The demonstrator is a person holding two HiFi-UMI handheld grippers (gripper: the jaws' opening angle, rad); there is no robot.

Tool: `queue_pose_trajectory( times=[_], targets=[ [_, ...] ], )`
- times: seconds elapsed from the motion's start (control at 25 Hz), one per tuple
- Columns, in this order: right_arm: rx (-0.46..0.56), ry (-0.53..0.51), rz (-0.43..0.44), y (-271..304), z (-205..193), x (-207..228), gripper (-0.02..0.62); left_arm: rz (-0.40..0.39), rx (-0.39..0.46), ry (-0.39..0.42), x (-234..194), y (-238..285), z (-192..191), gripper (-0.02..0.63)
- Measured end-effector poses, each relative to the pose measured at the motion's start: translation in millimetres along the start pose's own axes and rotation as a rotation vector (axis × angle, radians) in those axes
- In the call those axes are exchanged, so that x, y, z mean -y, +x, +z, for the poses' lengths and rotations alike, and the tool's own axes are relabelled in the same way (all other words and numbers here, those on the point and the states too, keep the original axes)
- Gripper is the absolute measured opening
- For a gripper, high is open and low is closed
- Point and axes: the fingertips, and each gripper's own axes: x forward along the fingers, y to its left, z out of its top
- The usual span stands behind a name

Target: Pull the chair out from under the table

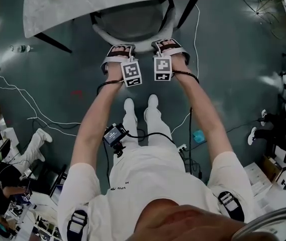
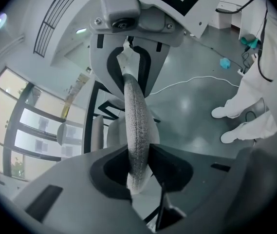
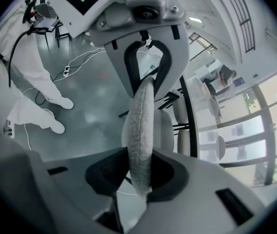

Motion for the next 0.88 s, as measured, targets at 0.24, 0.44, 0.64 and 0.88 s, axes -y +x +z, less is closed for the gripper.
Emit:
queue_pose_trajectory(
  times=[0.24,0.44,0.64,0.88],
  targets=[
    [0.004,0.030,-0.032,-3.0,0.8,2.7,0.104,0.007,-0.012,-0.007,-1.9,-3.2,-0.5,0.098],
    [0.017,0.029,-0.023,-14.8,2.5,-6.8,0.104,-0.003,-0.009,-0.021,7.2,-13.6,5.2,0.098],
    [0.014,0.049,-0.013,-23.9,4.1,-24.5,0.106,-0.019,0.001,-0.027,24.1,-23.0,12.0,0.098],
    [0.019,0.063,0.003,-37.5,14.7,-47.3,0.106,-0.029,-0.003,-0.040,47.2,-36.7,12.8,0.098]
  ],
)
